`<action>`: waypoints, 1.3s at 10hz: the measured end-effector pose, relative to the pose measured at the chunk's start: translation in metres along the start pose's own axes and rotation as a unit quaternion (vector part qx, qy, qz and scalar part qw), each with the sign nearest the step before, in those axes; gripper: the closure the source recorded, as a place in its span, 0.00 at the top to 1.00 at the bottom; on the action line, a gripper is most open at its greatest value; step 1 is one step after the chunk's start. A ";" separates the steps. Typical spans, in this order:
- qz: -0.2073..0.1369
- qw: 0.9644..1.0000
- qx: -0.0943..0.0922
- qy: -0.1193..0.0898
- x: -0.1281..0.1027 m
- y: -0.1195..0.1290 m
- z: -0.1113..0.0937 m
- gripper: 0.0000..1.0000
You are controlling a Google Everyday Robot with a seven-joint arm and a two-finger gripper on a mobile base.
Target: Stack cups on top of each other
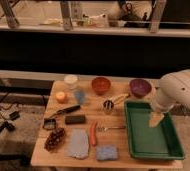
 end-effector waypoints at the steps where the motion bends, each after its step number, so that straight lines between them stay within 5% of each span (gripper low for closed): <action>1: -0.006 1.000 0.002 -0.004 -0.003 -0.002 0.002 0.80; 8: -0.094 0.994 0.022 -0.043 -0.061 -0.021 0.020 0.80; 10: -0.135 0.989 0.025 -0.060 -0.085 -0.019 0.029 0.80; 13: -0.196 0.976 0.019 -0.096 -0.114 -0.016 0.045 0.80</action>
